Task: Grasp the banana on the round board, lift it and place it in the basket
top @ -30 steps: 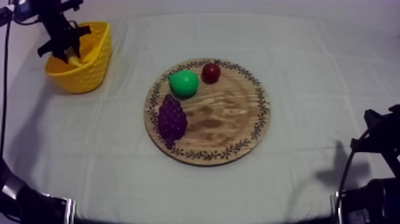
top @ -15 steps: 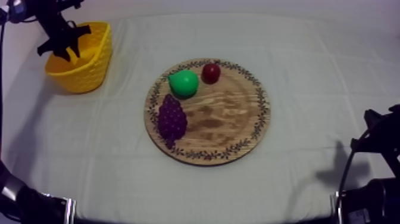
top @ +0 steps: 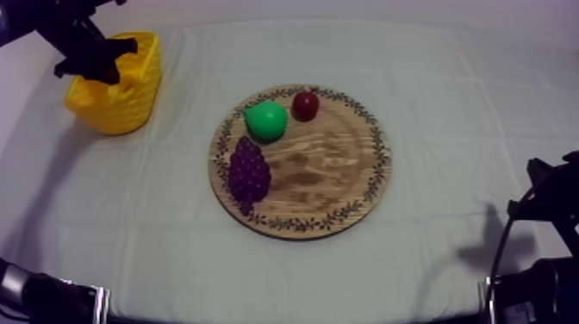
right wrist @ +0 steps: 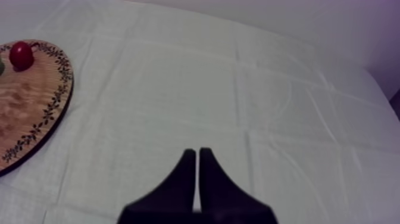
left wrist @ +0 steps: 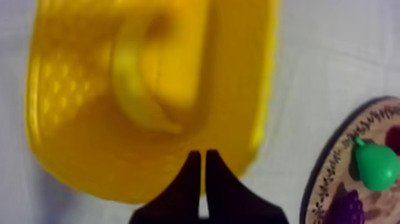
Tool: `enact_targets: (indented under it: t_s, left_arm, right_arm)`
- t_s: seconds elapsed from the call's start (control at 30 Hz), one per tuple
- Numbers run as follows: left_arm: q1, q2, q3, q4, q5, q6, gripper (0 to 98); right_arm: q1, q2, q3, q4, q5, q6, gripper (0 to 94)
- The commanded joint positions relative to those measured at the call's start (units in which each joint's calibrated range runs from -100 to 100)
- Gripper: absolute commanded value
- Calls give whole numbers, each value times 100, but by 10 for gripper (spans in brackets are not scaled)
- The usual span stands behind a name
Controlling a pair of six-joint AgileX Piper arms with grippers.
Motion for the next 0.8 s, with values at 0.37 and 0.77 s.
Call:
enact_targets:
  t_s: [0.37, 0.77]
  left_arm:
    - [511, -3591, 3870, 228, -2055, -822, 1]
    - [100, -6392, 6040, 274, -3360, -822, 13]
  right_arm:
    - [0, -2, 2, 1, 1, 0, 3]
    - [0, -2, 2, 1, 1, 0, 3]
